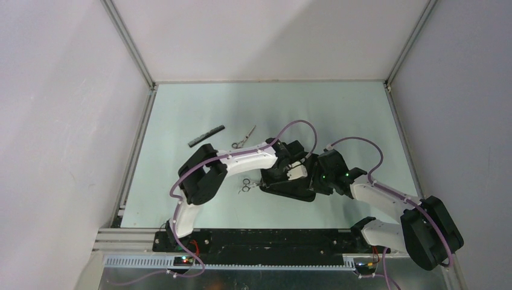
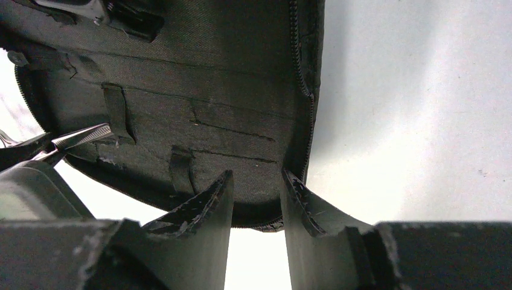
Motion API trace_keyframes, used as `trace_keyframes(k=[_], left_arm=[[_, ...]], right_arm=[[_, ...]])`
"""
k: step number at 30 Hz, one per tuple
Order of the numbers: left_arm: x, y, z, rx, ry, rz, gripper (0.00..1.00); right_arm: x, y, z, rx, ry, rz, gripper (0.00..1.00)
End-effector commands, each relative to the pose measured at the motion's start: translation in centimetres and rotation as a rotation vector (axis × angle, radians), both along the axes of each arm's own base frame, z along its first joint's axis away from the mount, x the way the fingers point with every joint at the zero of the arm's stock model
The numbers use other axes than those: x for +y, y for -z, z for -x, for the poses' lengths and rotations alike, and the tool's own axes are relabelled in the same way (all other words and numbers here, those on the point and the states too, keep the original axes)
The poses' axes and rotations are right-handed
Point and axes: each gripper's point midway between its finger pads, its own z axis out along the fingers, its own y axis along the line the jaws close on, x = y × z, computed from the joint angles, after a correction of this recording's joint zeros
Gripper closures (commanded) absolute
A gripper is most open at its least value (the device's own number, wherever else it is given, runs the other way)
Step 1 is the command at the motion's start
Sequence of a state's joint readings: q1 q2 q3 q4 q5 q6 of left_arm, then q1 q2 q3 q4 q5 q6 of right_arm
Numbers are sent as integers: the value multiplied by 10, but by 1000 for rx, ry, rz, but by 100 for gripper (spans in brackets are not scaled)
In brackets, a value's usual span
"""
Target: Sort the hair-cutting tools
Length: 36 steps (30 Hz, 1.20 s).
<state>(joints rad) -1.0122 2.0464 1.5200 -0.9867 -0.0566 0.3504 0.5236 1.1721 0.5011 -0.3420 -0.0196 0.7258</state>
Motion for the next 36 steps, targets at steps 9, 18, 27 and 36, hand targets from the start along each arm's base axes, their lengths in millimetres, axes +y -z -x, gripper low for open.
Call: trace_keyframes(k=[9,18,27,36], left_arm=[[-40,-2,-3,31,60,84,100],[-67,-27,-4,-53,115,214,93],[-63,-74,-31,-276,-55,372,52],[6,-121,-48,-354,-571,604,31]], right_arm=[[-15,9,8,18,25,65,61],[-10,6,7,-5,13,52,61],[-8,-2,5,-41,8,46,60],[-18,-35,-3,-166,56,47,47]])
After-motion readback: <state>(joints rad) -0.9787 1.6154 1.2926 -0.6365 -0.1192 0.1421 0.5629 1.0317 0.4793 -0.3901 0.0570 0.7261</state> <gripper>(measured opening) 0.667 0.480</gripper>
